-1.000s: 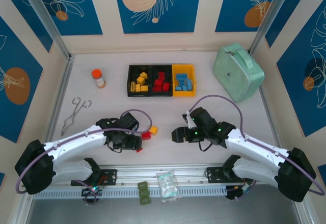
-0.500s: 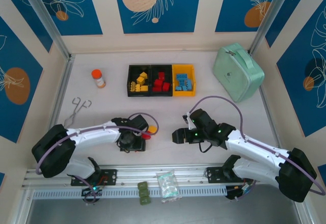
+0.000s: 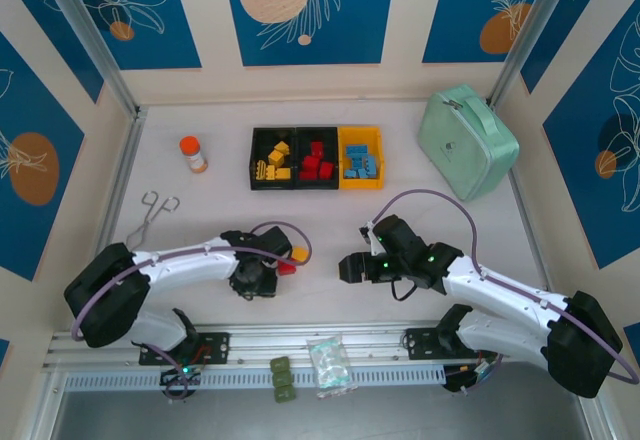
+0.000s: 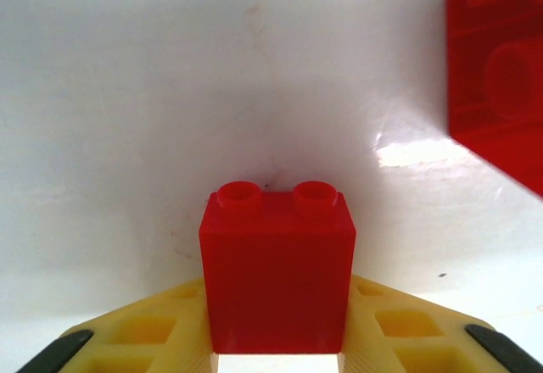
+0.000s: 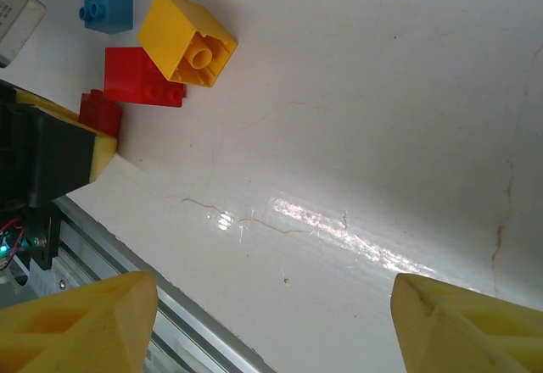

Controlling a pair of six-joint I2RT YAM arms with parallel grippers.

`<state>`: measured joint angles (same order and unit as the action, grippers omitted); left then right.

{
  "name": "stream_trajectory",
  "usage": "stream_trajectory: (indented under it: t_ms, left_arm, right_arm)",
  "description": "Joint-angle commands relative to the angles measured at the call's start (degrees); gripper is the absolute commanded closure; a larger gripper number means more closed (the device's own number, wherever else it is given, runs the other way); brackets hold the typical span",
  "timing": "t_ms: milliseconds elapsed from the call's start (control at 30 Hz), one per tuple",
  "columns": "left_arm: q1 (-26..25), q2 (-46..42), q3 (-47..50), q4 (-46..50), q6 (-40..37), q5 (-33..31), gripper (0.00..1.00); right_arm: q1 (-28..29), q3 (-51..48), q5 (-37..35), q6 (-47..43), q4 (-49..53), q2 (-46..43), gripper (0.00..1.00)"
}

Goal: Sort the legos into containers by color

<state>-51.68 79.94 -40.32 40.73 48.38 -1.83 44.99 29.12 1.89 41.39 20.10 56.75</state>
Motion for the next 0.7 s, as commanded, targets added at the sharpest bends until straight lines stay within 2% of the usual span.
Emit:
stream_trajectory:
  t_ms: [0,300,667]
  left_arm:
    - [-0.1,-2.8,-2.9,1.6,-2.4,-2.5,0.66]
    - [5.8,-4.7,-13.9,6.6,-10.7,-4.7,0.67]
    - [12.6,12.4,-34.9,3.6,-21.4,0.2,0.67]
  right_arm:
    - [-0.1,0.0,-0.3,0.2,-0.7,-0.4,0.27]
    - [-0.3,0.8,-0.8,-0.3,-0.7,-0.5,0.27]
    - [-0.7,0.4,-2.3,0.8,-0.3,-3.2,0.27]
